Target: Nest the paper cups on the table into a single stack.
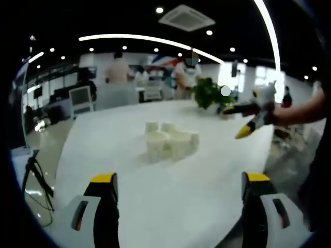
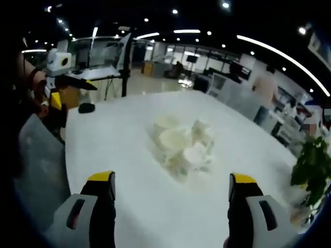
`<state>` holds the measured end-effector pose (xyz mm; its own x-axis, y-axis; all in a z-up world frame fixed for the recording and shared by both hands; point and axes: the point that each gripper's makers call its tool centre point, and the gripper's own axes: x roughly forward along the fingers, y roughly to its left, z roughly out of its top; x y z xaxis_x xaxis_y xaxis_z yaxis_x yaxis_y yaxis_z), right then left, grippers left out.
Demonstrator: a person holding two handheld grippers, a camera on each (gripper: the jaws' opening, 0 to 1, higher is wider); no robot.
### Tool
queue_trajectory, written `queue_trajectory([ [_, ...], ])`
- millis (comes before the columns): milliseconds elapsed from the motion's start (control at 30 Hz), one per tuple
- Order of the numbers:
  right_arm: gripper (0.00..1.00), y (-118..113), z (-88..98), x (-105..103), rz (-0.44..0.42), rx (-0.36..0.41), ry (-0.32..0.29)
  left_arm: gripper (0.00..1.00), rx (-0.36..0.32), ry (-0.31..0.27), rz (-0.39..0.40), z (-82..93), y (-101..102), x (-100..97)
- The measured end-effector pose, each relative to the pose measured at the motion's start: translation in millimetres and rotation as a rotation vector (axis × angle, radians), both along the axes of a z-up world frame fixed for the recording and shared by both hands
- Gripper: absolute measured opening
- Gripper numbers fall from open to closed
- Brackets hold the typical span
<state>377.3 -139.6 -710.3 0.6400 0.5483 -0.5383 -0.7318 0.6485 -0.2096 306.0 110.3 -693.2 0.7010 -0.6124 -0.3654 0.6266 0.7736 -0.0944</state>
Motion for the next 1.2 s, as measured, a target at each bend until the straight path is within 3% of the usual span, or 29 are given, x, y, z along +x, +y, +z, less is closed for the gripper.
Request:
queue_trajectory([
  [367,0.81,16.1,-9.2,37.1,0.086,0.000,0.031,0.98,-0.011,0.012,0.049,-4.6,-0.3,8.0],
  [767,0.71,43.2,-24.8,68.5,0.195,0.013,0.067,0.98,-0.051,0.027,0.085,-12.5,-14.5,18.4],
  [1100,0.58,69.8,-46.7,92.2,0.273,0.014,0.117,0.97,-0.042,0.044,0.116,-18.0,-15.0,10.9],
  [1200,0.58,75.6,-48.4,95.8,0.278,0.012,0.121,0.97,-0.045,0.046,0.127,-19.0,-15.4,8.4],
])
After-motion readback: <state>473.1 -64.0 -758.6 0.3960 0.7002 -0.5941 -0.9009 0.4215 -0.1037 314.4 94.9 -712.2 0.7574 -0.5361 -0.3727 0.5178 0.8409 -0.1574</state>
